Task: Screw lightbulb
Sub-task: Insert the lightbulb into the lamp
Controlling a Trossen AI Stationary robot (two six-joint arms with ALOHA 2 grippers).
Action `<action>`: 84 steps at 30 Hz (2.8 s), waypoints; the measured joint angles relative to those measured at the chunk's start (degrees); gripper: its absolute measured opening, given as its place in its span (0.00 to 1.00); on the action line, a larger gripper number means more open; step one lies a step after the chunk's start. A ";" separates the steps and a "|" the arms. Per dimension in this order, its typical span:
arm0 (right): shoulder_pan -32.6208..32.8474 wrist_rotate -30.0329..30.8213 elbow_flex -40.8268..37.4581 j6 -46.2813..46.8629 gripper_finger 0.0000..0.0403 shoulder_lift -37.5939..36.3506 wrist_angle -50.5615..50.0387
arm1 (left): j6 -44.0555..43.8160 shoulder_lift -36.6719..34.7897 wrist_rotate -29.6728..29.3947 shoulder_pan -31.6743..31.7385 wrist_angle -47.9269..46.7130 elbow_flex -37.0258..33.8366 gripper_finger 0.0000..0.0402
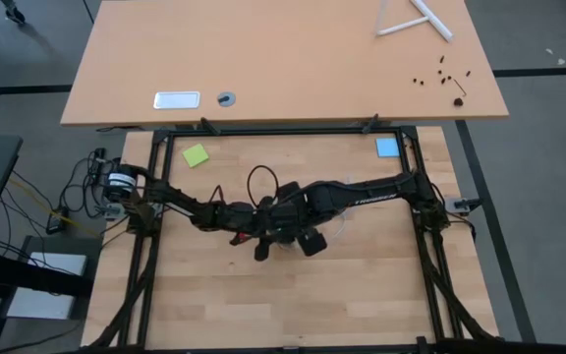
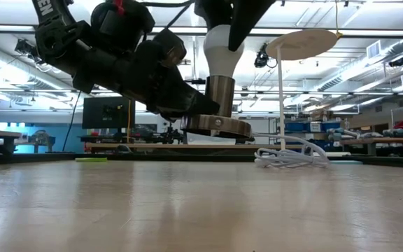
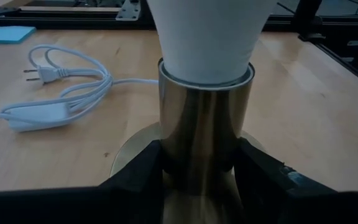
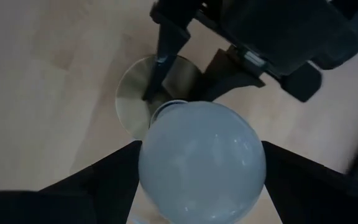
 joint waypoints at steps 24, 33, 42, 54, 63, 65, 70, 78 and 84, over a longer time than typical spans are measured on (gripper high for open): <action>-1.64 -7.50 -0.02 -6.78 0.75 0.09 1.50 | 0.09 0.02 0.33 -0.01 -0.11 -0.04 0.40; -2.13 -7.94 -0.03 15.79 0.72 0.13 1.31 | 0.04 0.04 0.54 -0.02 -0.11 -0.04 0.40; -4.35 -14.14 -0.09 58.40 0.77 0.15 0.69 | -0.08 0.04 0.75 -0.04 0.00 -0.04 0.40; -4.96 -16.84 3.07 49.55 0.94 -0.04 0.87 | 0.14 0.04 -0.13 0.00 0.28 -0.04 0.40; -2.58 -5.47 5.66 16.07 0.97 -0.09 -1.60 | -0.07 0.04 -0.15 0.02 -0.28 -0.04 0.40; -1.92 -3.35 5.66 9.47 0.97 -0.09 -1.54 | -0.07 0.04 -0.11 0.02 -0.26 -0.04 0.39; -1.75 -4.50 5.66 5.29 0.97 -0.09 -1.46 | -0.04 0.04 -0.01 0.02 -0.24 -0.04 0.40; -2.00 -6.28 0.53 0.60 0.97 -0.16 0.07 | -0.02 0.04 0.24 0.02 -0.28 -0.04 0.40; -1.99 -6.26 -1.20 -0.46 0.96 -0.18 0.84 | 0.02 0.04 0.25 0.02 -0.28 -0.04 0.40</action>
